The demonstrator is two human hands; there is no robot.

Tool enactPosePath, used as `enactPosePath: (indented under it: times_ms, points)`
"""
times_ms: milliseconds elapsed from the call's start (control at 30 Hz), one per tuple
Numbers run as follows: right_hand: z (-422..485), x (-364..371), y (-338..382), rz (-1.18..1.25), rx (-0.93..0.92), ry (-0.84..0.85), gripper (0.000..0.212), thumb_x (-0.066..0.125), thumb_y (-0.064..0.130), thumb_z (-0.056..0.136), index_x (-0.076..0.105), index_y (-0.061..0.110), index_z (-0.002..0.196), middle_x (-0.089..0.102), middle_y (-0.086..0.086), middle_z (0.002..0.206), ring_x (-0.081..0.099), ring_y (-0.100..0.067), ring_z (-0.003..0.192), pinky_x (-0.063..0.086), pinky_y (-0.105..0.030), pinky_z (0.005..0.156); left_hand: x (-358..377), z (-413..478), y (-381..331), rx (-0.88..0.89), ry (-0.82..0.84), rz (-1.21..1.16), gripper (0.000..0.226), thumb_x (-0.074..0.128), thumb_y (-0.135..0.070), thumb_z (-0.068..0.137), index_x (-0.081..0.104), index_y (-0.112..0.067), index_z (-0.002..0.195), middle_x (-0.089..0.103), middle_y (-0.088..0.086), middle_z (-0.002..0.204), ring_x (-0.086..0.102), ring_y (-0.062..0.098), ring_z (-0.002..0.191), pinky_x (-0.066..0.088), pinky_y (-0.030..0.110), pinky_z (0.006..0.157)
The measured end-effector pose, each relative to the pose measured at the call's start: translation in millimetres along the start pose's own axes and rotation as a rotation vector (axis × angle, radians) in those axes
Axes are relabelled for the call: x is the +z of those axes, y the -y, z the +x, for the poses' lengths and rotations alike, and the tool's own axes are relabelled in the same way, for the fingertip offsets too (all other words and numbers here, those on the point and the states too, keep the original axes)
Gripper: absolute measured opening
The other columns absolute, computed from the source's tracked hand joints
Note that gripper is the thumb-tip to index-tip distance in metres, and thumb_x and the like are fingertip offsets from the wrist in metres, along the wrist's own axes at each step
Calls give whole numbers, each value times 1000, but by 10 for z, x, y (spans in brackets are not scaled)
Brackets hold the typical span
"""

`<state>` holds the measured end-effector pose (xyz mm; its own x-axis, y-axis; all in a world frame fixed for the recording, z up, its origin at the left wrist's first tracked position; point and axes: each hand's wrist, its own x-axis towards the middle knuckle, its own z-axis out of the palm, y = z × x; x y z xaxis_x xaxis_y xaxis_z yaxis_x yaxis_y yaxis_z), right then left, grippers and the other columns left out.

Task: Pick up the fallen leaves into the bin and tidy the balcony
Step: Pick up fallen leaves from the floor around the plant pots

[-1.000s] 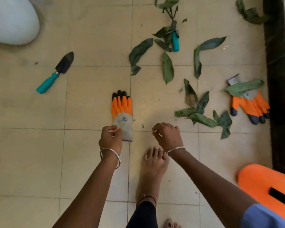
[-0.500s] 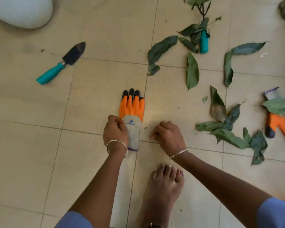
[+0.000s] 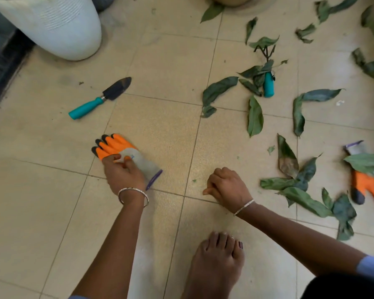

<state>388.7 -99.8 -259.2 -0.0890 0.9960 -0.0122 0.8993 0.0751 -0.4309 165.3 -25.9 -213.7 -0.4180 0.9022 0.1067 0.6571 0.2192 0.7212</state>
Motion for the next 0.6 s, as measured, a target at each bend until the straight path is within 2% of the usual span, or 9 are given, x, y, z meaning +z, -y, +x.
enactPosePath:
  times_ms: [100,200,267,300,367,400,433,500,600]
  points:
    - [-62,19,76,-92,15,3,30,79,42,75,61,19,75,59,1,78,54,-22,73,42,-34,62,-64,-1206,99,324,580,131,14,62,-26,93,63,-15,84,66,9,85,61,29,81,43,33,56]
    - [-85,-19,42,-133,54,-9,28,76,40,78,59,17,79,59,0,80,55,-23,74,42,-35,64,124,-1798,219,223,965,-45,17,60,-24,92,63,-16,77,62,5,77,61,27,72,42,33,53]
    - [-71,-144,-41,-81,127,-60,23,72,32,85,57,15,81,59,-3,79,55,-26,73,39,-35,63,173,-1702,166,253,909,-24,18,61,-23,90,62,-17,74,60,5,73,59,27,70,41,33,53]
    - [-67,-240,-90,-26,184,-82,21,68,28,89,55,13,83,59,-4,78,54,-28,72,37,-34,63,455,-1444,451,128,897,-52,17,62,-24,90,62,-17,74,61,4,73,59,28,72,41,33,53]
    - [-71,-475,-246,61,322,-134,18,62,25,93,53,12,85,58,-5,78,52,-26,70,38,-35,61,815,-934,580,-358,993,-309,9,70,-36,87,69,-27,91,67,-4,83,65,35,88,47,30,54]
    - [-83,-579,-347,96,395,-175,17,61,25,94,53,13,85,58,-4,78,52,-24,70,42,-36,62,881,-724,492,-486,832,-293,20,73,-43,84,70,-32,101,70,-8,89,66,36,97,51,26,55]
    - [-118,-684,-464,128,457,-231,15,63,24,93,55,14,86,59,-2,79,53,-22,71,46,-36,63,906,-701,276,-490,787,-336,21,73,-41,85,71,-29,102,71,-8,87,68,33,93,51,25,57]
    - [-217,-854,-667,172,541,-342,9,66,21,91,59,17,87,63,2,82,56,-18,75,51,-37,67,798,-393,-300,-767,743,-550,8,63,-21,92,67,-15,88,64,0,70,61,19,62,48,27,55]
    - [-385,-937,-753,151,551,-349,5,71,21,88,66,21,90,65,4,85,57,-15,78,49,-32,69,535,-383,-742,-730,708,-560,8,59,-14,93,62,-14,86,60,3,69,54,12,52,46,23,45]
